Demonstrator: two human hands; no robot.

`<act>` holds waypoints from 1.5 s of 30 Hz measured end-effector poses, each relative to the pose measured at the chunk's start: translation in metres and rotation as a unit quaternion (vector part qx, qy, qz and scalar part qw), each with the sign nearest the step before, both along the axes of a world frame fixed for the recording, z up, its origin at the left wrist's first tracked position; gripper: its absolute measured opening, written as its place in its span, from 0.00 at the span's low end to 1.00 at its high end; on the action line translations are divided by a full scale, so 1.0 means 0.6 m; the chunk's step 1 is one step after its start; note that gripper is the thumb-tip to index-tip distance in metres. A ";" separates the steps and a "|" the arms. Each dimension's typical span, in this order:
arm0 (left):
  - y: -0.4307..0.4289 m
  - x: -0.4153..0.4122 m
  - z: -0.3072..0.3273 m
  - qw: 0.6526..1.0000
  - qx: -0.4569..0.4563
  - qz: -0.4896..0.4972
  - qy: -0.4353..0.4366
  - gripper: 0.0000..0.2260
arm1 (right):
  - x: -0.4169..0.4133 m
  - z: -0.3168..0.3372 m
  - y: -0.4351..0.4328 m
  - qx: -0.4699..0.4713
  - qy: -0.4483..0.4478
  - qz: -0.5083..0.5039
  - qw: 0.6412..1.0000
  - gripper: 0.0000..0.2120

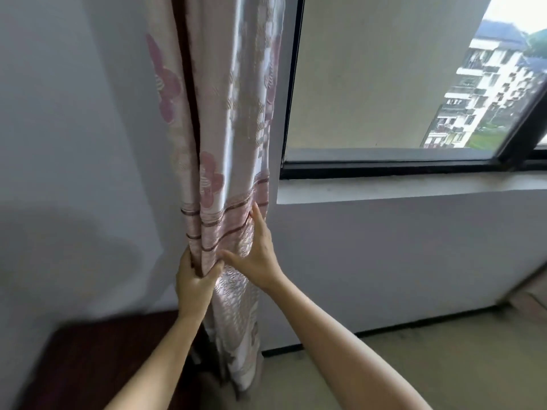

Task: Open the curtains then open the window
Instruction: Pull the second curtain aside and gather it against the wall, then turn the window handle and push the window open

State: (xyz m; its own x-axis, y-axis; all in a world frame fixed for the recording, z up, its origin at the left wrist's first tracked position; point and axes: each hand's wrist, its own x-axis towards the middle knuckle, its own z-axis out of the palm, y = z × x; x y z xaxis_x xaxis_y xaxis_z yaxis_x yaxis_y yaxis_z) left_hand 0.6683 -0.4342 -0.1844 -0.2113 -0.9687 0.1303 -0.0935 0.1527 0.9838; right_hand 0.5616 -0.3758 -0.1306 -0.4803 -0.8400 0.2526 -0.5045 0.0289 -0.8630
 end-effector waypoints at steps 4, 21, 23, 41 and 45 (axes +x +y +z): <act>0.008 0.014 -0.069 0.997 0.030 -0.046 -0.059 0.21 | 0.001 -0.077 0.067 0.065 -0.004 -0.007 0.998 0.49; 0.100 0.125 -0.264 0.893 0.251 -0.166 -0.334 0.06 | 0.072 -0.341 0.504 0.292 -0.192 -0.312 0.883 0.06; 0.105 0.090 -0.252 0.898 0.221 -0.192 -0.327 0.06 | 0.051 -0.349 0.521 0.287 -0.193 -0.311 0.885 0.19; 0.446 -0.325 -0.227 0.784 0.128 -0.494 -0.354 0.10 | -0.161 -0.355 0.738 0.230 -0.260 -0.444 0.826 0.17; 0.419 -0.385 -0.253 0.834 0.203 -0.388 -0.336 0.12 | -0.235 -0.359 0.765 0.234 -0.271 -0.447 0.820 0.09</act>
